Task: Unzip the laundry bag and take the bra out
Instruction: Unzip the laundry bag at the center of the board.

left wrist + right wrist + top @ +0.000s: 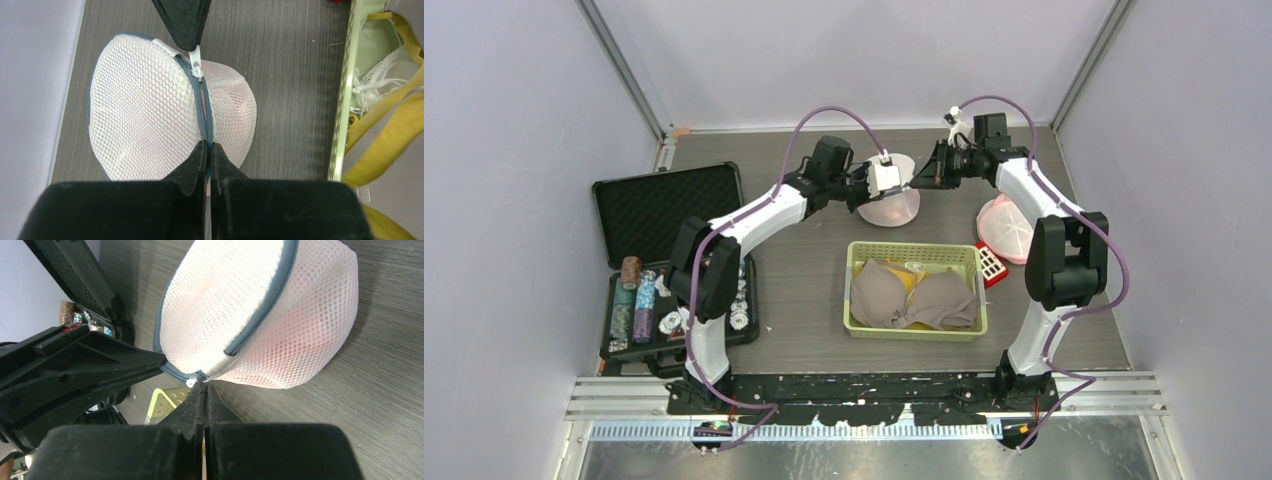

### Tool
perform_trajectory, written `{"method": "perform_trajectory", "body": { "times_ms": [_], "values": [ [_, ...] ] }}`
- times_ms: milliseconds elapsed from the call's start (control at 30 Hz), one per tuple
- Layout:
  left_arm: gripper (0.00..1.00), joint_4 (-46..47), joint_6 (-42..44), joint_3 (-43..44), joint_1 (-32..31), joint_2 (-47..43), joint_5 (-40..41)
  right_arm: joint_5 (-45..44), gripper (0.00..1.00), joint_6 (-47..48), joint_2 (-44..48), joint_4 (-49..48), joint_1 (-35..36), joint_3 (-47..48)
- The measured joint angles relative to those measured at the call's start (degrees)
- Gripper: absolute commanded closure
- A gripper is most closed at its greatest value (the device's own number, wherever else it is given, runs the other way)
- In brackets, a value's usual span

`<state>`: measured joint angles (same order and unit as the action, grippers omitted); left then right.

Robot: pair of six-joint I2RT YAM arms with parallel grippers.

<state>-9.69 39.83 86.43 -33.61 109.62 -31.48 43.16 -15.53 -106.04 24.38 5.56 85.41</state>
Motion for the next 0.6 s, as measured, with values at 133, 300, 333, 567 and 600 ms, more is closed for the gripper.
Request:
{"method": "perform_trajectory", "body": {
  "times_ms": [133,300,333,567,600],
  "values": [
    [1.00,-0.7,1.1,0.0,0.2,0.0,-1.1,-0.6,0.99,1.8,-0.3,1.4,0.1,0.2],
    [1.00,-3.1,2.5,0.0,0.3,0.0,-2.2,-2.6,0.99,3.7,-0.4,2.0,0.3,0.2],
    [1.00,-4.1,2.7,0.0,0.5,0.0,-2.3,-3.5,0.99,4.0,-0.4,2.1,0.0,0.2],
    [1.00,-8.0,4.1,0.0,2.3,0.0,-2.4,-6.5,0.99,4.9,-0.5,2.0,-1.3,0.2],
    [1.00,-8.2,4.2,0.0,2.4,0.0,-2.4,-6.5,0.99,4.9,-0.5,2.0,-1.3,0.2]
  ]
}}
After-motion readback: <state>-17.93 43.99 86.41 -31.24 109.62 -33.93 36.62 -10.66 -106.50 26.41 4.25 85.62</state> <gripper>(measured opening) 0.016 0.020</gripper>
